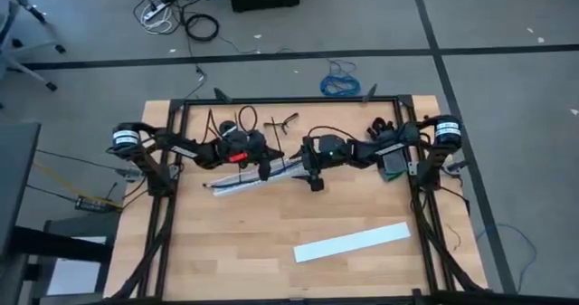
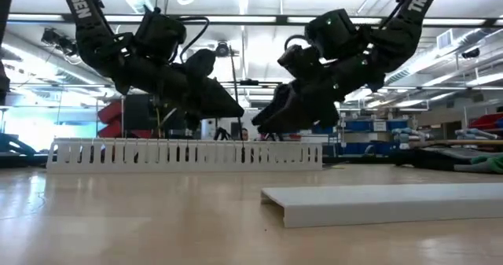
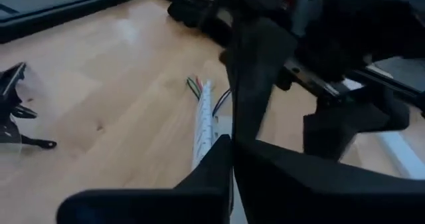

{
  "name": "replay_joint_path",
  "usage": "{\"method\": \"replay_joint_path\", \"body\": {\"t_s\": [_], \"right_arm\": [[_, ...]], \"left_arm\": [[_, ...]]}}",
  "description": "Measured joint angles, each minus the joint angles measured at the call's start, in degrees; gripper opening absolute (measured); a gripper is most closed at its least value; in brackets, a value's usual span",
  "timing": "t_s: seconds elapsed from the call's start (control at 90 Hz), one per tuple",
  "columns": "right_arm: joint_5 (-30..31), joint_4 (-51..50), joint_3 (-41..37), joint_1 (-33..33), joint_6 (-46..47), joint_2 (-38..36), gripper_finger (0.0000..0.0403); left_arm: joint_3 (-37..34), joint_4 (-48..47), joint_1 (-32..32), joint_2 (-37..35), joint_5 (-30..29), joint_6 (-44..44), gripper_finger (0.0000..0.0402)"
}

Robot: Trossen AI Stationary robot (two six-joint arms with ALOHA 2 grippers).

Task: Ziptie cables
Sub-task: Put the zip tied cable wires into the white cable duct

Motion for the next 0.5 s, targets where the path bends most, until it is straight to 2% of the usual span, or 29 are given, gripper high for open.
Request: {"method": "replay_joint_path", "body": {"t_s": [0.233, 0.5], "right_arm": [[1.2, -0.2, 4.3, 0.0, -0.9, 4.7, 0.0306], [1.1, -6.1, 6.6, -1.6, 0.5, 4.8, 0.0309]], "left_arm": [[0.0, -0.9, 0.0, 0.0, -0.7, 1.6, 0.0001], [0.0, -1.6, 0.0, 0.0, -0.6, 2.1, 0.0]]}}
